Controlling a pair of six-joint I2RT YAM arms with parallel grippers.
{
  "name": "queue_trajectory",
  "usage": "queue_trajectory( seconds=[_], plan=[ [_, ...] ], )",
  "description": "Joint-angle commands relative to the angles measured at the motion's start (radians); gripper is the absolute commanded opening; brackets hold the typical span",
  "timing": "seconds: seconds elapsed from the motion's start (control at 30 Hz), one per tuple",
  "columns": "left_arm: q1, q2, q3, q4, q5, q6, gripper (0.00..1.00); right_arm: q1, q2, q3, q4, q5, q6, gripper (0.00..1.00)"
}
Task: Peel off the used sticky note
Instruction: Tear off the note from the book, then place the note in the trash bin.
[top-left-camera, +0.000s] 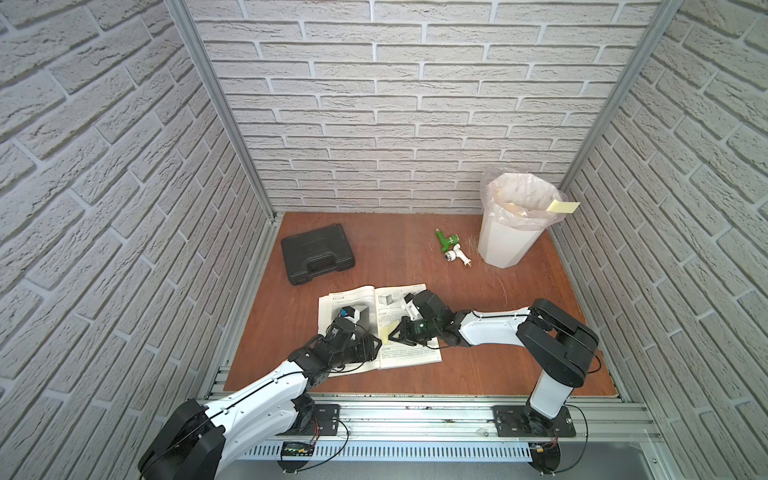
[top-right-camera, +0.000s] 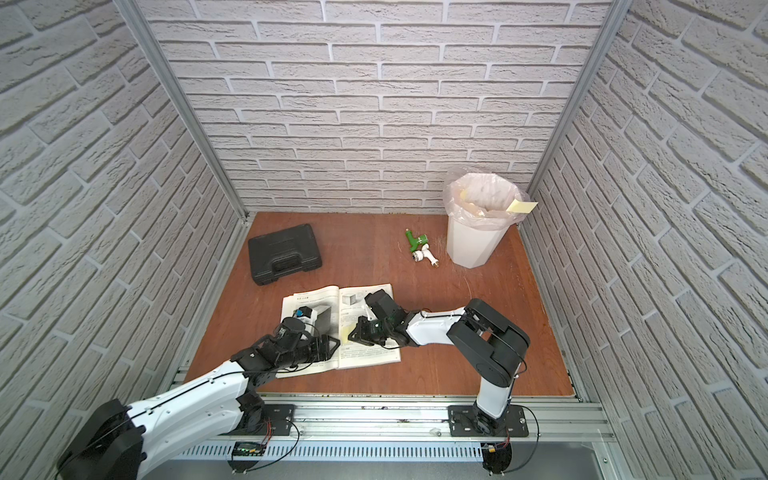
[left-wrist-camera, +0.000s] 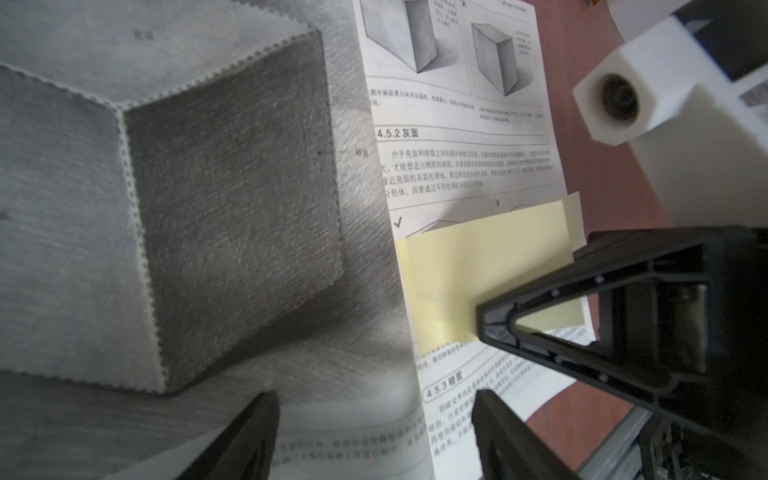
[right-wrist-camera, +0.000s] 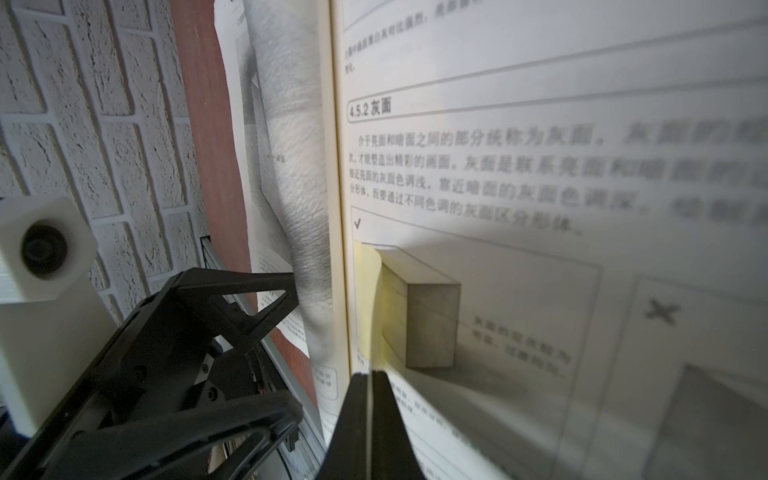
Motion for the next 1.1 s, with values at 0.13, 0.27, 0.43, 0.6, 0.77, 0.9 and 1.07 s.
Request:
queue_trajectory(
  seconds=[0.13, 0.27, 0.43, 0.6, 0.77, 0.9, 1.07],
  plan=[
    [0.008, -0.003, -0.018, -0.025, 0.006, 0.004, 0.78, -0.021, -0.059, 0.012, 0.043, 0.003, 0.020, 0.03],
    [0.007, -0.006, -0.023, -0.023, 0.006, 0.004, 0.78, -0.036, -0.080, 0.022, 0.016, 0.006, 0.007, 0.03],
    [0.008, -0.010, -0.026, -0.021, 0.008, 0.002, 0.78, -0.051, -0.111, 0.047, -0.047, 0.016, -0.028, 0.03],
    [0.009, -0.014, -0.029, -0.021, 0.008, 0.002, 0.78, -0.062, -0.129, 0.062, -0.072, 0.020, -0.045, 0.03],
    [0.007, -0.020, -0.026, -0.022, 0.012, 0.002, 0.78, -0.080, -0.172, 0.101, -0.171, 0.042, -0.106, 0.03],
    [0.007, -0.026, -0.016, -0.026, 0.018, 0.003, 0.78, -0.101, -0.231, 0.166, -0.313, 0.077, -0.196, 0.03],
    [0.008, -0.051, 0.003, -0.052, 0.021, 0.005, 0.78, -0.141, -0.311, 0.249, -0.475, 0.130, -0.301, 0.03]
  ],
)
